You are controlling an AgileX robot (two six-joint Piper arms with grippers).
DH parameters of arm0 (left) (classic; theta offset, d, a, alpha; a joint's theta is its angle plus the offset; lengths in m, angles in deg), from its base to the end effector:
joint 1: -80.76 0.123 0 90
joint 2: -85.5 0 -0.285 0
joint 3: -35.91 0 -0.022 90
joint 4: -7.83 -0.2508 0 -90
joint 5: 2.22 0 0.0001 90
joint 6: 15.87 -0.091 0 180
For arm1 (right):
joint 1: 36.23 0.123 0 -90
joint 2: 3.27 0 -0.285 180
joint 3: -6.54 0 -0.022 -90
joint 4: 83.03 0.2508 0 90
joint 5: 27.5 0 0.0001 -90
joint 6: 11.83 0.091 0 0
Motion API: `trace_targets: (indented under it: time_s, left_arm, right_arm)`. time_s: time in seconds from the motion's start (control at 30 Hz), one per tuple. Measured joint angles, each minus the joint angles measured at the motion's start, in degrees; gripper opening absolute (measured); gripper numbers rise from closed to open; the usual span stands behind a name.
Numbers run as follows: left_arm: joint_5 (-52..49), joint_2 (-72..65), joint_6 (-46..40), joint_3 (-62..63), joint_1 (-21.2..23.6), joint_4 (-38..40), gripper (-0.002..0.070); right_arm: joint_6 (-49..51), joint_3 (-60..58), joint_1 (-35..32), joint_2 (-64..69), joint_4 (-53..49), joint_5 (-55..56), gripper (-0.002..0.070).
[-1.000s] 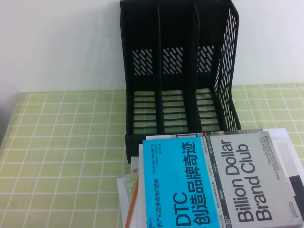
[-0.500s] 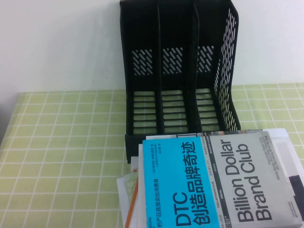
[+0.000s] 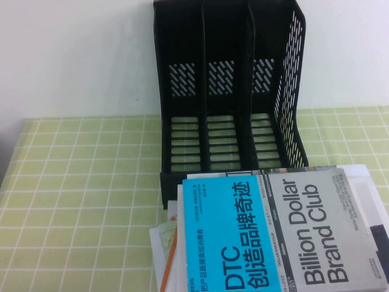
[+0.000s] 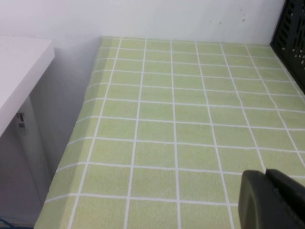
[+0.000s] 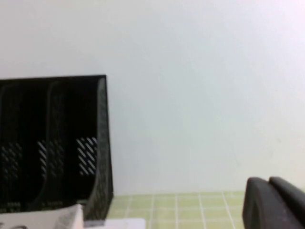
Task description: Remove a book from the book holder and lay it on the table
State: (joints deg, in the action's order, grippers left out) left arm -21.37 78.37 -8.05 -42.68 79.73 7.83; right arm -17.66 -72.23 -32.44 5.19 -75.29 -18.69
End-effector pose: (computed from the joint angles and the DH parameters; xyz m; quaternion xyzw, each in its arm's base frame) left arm 0.0536 -0.0010 0.1756 -0.0469 0.7913 -0.0470 0.6078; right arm 0.0567 0.0019 0.2171 -0.0029 0.6327 0.0314 0.7737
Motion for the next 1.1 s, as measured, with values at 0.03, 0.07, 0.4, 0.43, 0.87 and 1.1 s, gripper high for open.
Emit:
trace_targets:
  time_s: [0.03, 0.07, 0.4, 0.43, 0.87, 1.1]
  left_arm:
    - [0.0, 0.0, 0.0, 0.0, 0.0, 0.0, -0.0003]
    - [0.0, 0.0, 0.0, 0.0, 0.0, 0.0, -0.0003]
    - [0.0, 0.0, -0.1, 0.0, 0.0, 0.0, -0.0003]
    - [0.0, 0.0, -0.1, 0.0, 0.0, 0.0, -0.0003]
    - [0.0, 0.0, -0.1, 0.0, 0.0, 0.0, -0.0003]
    - [0.0, 0.0, -0.1, 0.0, 0.0, 0.0, -0.0003]
  right_arm:
    - [0.0, 0.0, -1.8, 0.0, 0.4, -1.6, -0.0002]
    - [0.0, 0.0, -3.3, 0.0, 0.5, -4.0, -0.0002]
    - [0.6, -0.1, -6.7, -1.2, -6.0, -28.6, -0.0002]
    - [1.2, -0.1, -6.7, -1.2, -7.1, -28.9, -0.0002]
    - [8.5, -0.1, -3.1, -1.2, -11.3, -29.1, -0.0002]
    - [8.5, -0.1, -3.1, -1.2, -13.6, -29.1, -0.0002]
